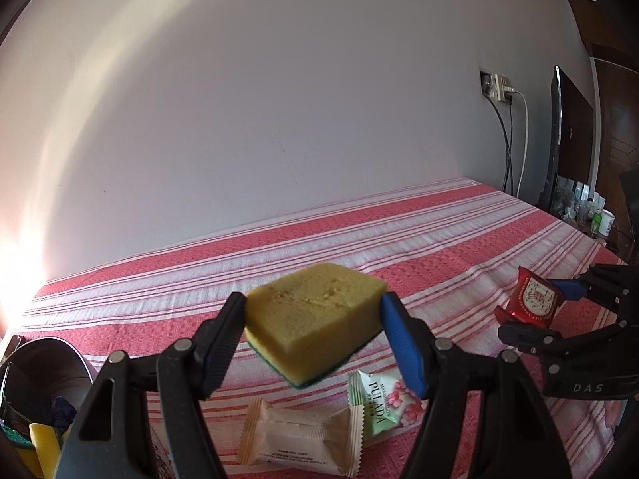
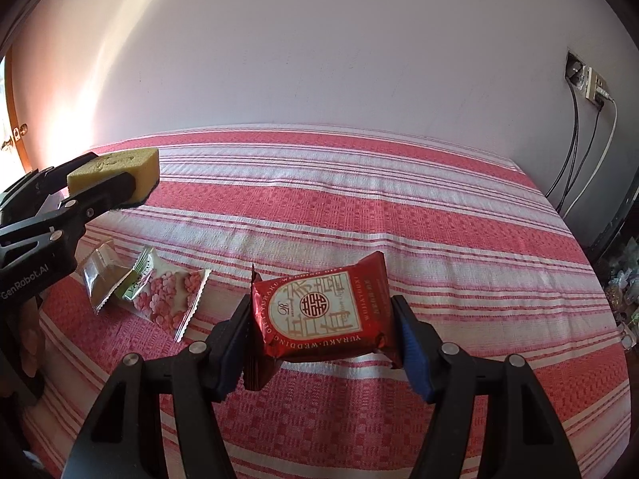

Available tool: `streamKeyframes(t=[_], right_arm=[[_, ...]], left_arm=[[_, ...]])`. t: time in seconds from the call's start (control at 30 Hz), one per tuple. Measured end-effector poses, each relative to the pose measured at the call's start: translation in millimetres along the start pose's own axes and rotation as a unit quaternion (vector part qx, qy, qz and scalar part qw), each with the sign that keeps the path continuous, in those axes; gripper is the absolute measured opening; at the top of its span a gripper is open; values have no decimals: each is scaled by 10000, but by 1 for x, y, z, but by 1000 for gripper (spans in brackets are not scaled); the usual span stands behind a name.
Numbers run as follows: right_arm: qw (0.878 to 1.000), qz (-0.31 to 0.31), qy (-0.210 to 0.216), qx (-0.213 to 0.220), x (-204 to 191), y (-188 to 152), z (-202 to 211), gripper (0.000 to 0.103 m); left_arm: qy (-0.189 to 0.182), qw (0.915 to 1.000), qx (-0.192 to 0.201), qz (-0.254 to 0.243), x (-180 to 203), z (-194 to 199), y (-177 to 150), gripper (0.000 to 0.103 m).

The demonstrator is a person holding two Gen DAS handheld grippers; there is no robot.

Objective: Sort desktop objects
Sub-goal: 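Carry the red packet and yellow sponge over the tin with both grippers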

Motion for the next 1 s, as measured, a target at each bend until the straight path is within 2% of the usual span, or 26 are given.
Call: streamKeyframes(t=[0.33, 0.8, 1.0], right_arm=[[9982, -30, -209, 554, 6, 5, 20, 68], [9942, -57, -400, 1000, 9, 9, 37, 68], [9914, -83, -464, 1223, 9, 9, 47, 68]], left_arm=[[-13, 9992, 305, 239, -10, 11, 9, 69], [227, 9951, 898, 361, -23, 31, 22, 69], [252, 9937, 1030, 364, -24, 36, 25, 69]])
Point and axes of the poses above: each gripper's, at about its wrist camera, not at the fingertips, and z roughly against the way its jaws point, x to its right, y to its top, the point moved 7 cm from there along -z, roughly the way its jaws point, and after that the axes turned 5 degrees about z, right-handed, at the moved point
